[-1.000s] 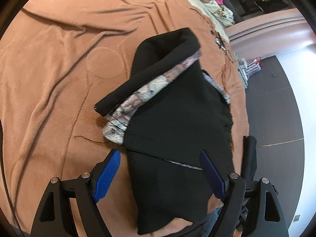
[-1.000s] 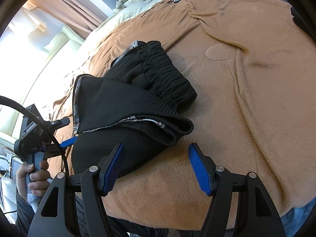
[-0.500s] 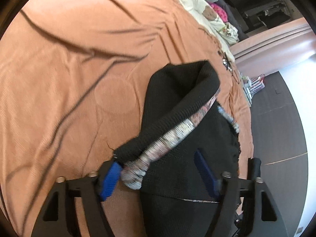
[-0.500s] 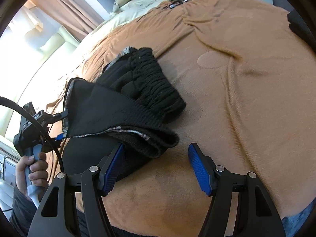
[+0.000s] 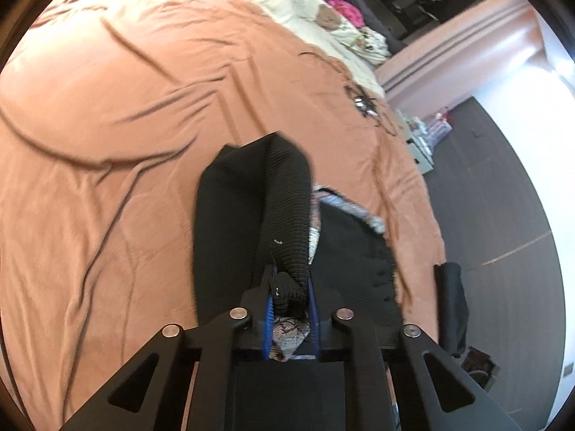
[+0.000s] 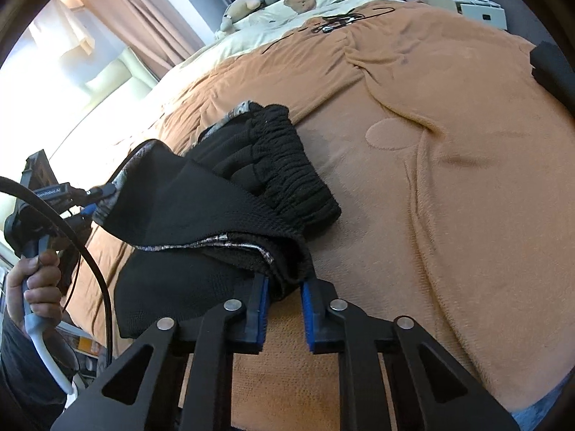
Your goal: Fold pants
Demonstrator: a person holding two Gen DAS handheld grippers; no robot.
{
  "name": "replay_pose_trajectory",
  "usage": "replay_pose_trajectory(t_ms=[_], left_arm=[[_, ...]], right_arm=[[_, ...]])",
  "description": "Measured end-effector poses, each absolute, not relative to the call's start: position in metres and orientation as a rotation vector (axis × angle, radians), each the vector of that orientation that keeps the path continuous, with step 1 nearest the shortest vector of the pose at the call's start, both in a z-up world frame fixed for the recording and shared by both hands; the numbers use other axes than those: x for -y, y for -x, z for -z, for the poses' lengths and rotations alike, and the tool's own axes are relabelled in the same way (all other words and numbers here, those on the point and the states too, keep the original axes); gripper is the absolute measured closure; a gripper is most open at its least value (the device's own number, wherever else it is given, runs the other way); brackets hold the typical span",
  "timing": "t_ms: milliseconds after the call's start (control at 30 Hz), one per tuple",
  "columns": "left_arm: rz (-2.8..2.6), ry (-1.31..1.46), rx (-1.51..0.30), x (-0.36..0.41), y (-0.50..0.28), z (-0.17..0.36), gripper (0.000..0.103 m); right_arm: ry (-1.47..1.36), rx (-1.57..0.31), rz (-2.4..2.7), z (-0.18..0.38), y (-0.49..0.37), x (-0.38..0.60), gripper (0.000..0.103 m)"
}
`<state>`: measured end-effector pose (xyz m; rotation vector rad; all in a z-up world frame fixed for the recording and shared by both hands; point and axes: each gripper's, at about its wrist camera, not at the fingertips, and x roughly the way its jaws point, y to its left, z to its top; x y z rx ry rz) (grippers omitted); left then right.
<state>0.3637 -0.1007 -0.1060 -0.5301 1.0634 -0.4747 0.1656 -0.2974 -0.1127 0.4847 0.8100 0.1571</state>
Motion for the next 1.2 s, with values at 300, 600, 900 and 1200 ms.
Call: replay_pose_trajectory(t_ms=[300,600,900,1200], left_arm=[[0.581,0.534,-1.010,0.125,-0.396,0.057,0.088],[0.592,0.528,-1.010,0.147,-0.445,0.040,0.088],[0.579,0.512,-1.041,0.182,-0.498,0.046,0.088],[0.524,0.469,-1.132,0.221,-0.540,0.077,0.076]], right_arm=[[-0.520,-0.786,-0.177,0.108,-0.160,0.307,0.096],[-0.504,-0.777,-0.210,0.106,-0.156,0.309,0.097],[-0.531,-0.784,-0.266,0.107,-0.153,0.310,0.098],[-0.607,-0.821,-0.253,0.119,-0.162,0.325,0.098]])
